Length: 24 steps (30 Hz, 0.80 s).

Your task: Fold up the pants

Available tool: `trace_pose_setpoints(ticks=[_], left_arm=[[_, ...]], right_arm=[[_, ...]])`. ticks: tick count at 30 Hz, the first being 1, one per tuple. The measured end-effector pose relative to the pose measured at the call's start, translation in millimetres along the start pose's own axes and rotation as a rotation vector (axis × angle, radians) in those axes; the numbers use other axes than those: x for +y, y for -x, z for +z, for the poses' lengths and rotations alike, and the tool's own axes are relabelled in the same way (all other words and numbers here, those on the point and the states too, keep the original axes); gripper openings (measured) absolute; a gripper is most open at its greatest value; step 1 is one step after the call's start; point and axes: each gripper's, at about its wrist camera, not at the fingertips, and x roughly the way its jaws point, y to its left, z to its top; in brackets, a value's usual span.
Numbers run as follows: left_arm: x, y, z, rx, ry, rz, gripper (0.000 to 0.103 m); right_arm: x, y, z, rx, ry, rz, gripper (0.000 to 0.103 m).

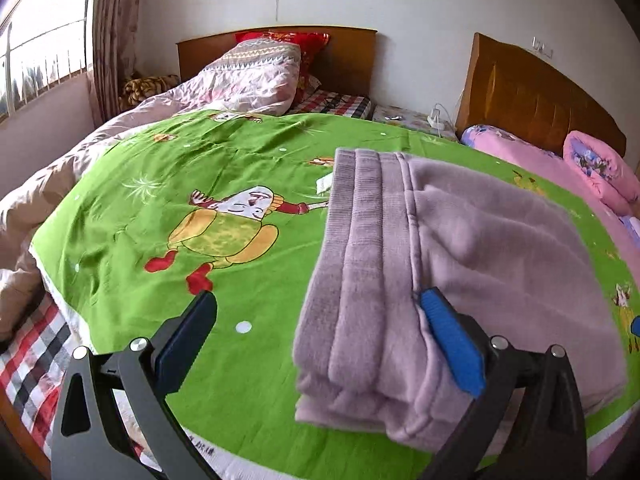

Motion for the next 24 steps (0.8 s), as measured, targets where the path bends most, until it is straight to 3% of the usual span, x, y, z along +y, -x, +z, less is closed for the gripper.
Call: trace_pose_setpoints(ticks=[4,7,10,14,20,24], left_arm=[[5.6,-5.0,-1.4,0.018,0.026,-0.029,0.102],[3.5,-4.8,-3.1,0.009,0.008,-0.015,0.102],[4.5,-5.3,-4.5,0.010,0.013,-0.018,0.102],[-1.1,2.6,-5.3,-0.012,-0.015,0.030,0.102],[-24.7,41.4,-12.2,-0.130,-0.085,0.167,0.102],[-28.8,72.6,-10.8,-0.210,-0.062,0.154,0.102]], right_arm=[[-5.4,-21.1,-13.8,0.100,0.015,-0.057,0.099],[-18.1,-23.6,-23.0,0.094,-0.002,-0.085,0.099],[-35.1,-24.4,-36.2,0.154,-0.060,-0.164,0.098],[-36.5,20.0,-42.9,0.008,-0.117,-0.141,0.098],[-13.9,73.5,-34.2,-0.238,-0.033,-0.274,0.099],[-3.9,83.4,-30.7,-0.323,-0.029,-0.268,0.099]])
